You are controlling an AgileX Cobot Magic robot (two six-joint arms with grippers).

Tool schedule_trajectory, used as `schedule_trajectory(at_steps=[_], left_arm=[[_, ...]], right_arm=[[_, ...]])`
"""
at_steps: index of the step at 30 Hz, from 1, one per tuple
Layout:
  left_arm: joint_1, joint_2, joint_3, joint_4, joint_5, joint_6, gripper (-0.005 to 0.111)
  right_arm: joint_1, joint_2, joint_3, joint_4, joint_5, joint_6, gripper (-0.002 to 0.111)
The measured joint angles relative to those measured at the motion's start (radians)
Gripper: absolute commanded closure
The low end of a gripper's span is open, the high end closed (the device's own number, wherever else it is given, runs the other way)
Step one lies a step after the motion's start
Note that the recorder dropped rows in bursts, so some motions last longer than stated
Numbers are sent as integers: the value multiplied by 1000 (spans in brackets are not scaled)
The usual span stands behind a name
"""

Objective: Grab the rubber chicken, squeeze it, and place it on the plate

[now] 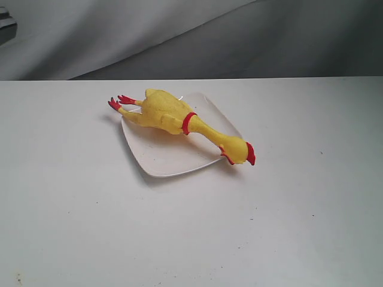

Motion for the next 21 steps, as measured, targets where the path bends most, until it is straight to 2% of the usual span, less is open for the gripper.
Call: schedule_trajectory(at_steps=[4, 9, 21], left_arm=[[0, 0, 0, 0, 0, 0, 106], [0, 0, 0, 0, 0, -1, 106], [0, 0, 0, 0, 0, -3, 106]], right_arm=[[-33, -2, 27, -180, 6, 226, 108], [-171, -2, 155, -333, 8, 461, 108], [-443, 0, 473, -338, -50, 505, 108]])
